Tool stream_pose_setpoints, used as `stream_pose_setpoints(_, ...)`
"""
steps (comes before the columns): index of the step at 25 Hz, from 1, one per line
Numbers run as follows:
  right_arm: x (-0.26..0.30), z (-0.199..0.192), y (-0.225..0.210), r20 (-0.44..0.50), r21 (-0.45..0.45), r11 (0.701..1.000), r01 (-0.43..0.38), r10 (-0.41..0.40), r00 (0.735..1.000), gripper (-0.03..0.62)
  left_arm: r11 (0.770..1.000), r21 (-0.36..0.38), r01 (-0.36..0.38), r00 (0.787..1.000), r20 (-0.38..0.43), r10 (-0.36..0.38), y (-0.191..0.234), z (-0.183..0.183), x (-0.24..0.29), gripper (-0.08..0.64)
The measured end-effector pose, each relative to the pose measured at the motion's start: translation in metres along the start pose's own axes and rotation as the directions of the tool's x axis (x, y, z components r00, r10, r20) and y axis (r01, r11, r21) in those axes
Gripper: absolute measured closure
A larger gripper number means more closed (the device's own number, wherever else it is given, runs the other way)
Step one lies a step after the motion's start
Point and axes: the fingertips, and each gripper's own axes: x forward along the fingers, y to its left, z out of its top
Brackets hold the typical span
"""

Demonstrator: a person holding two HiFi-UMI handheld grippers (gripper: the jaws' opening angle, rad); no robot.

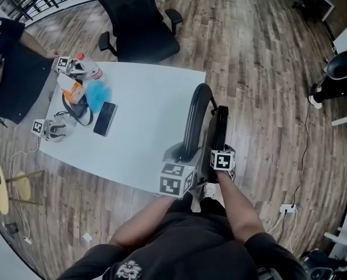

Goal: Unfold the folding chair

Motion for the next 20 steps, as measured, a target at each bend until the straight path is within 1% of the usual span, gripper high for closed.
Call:
stream_pose_setpoints(2, -0.001, -0.005, -0.014, 0.025, 0.034, 0.998, -0.046, 0.045, 0.999, 0.273, 1.0, -0.005, 0.0, 1.0, -0.007, 0.0, 0.002, -0.002, 0.001, 0.356)
stream_pose_setpoints(4, -0.003, -0.01, -0.026, 0.045, 0.074, 0.988, -0.134, 0.131, 0.99, 0.275, 1.0, -0.007, 0.003, 1.0, -0.009, -0.003, 0.004, -0.004, 0.002, 0.356)
stream_pose_setpoints(6, -0.002, -0.012, -0.036, 0.053, 0.098, 0.971, -0.216, 0.212, 0.976, 0.269, 1.0, 0.002, -0.001, 1.0, -0.01, 0.001, 0.004, -0.005, 0.005, 0.356)
stream_pose_setpoints(8, -0.002, -0.012, -0.047, 0.05, 0.098, 0.966, -0.239, 0.235, 0.971, 0.265, 1.0, 0.01, -0.019, 1.0, -0.019, 0.019, 0.004, -0.007, 0.009, 0.356)
stream_pose_setpoints(11, -0.005, -0.019, -0.063, 0.055, 0.118, 0.957, -0.263, 0.259, 0.964, 0.264, 0.999, 0.002, -0.043, 0.999, -0.026, 0.043, -0.001, -0.01, 0.012, 0.356)
stream_pose_setpoints(15, -0.013, -0.027, -0.097, 0.084, 0.146, 0.942, -0.302, 0.292, 0.953, 0.264, 0.996, -0.002, -0.091, 0.995, -0.033, 0.091, -0.016, -0.011, 0.022, 0.356)
stream_pose_setpoints(18, -0.016, -0.037, -0.128, 0.108, 0.168, 0.917, -0.363, 0.349, 0.931, 0.265, 0.992, 0.009, -0.127, 0.991, -0.047, 0.127, -0.029, -0.015, 0.032, 0.356)
stream_pose_setpoints(20, -0.017, -0.044, -0.147, 0.125, 0.182, 0.89, -0.419, 0.402, 0.907, 0.265, 0.989, 0.019, -0.148, 0.987, -0.054, 0.149, -0.04, -0.018, 0.041, 0.356)
